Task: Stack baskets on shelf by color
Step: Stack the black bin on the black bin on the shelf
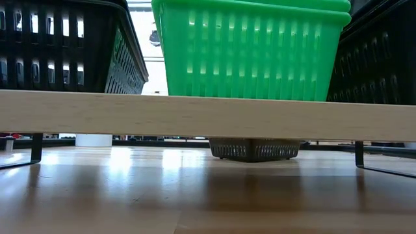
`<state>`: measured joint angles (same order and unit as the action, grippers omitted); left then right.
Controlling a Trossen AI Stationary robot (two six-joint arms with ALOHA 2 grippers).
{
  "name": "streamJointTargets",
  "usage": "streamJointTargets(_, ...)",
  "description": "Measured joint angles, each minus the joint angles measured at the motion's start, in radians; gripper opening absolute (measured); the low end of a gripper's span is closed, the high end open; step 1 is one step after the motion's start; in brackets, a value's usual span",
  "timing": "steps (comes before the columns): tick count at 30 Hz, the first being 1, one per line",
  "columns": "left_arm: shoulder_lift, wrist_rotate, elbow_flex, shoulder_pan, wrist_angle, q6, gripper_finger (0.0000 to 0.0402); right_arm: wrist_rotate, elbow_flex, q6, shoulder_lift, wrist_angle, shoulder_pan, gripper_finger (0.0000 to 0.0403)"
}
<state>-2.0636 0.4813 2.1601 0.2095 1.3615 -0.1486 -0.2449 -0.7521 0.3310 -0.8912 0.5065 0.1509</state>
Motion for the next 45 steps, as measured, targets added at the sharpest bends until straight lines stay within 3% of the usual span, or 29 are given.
streamJointTargets(4, 0.003, -0.022, -0.062, -0.072, -0.101, 0.137, 0.0172, 0.064, 0.025, 0.024, 0.027, 0.009, -0.107, 0.003)
streamJointTargets(10, 0.001, -0.281, -0.212, -0.153, -0.246, 0.284, 0.0172, 0.135, 0.084, 0.062, 0.05, 0.012, -0.246, 0.0023)
streamJointTargets(17, 0.0, -0.391, -0.306, -0.171, -0.35, 0.446, 0.0172, 0.202, 0.116, 0.095, 0.048, -0.024, -0.343, 0.0025)
streamJointTargets(32, 0.001, -0.45, -0.452, -0.171, -0.478, 0.688, 0.0172, 0.205, 0.141, 0.108, 0.048, -0.09, -0.407, 0.0022)
streamJointTargets(45, 0.001, -0.535, -0.462, -0.181, -0.477, 0.822, 0.0172, 0.205, 0.141, 0.106, 0.048, -0.089, -0.407, 0.0023)
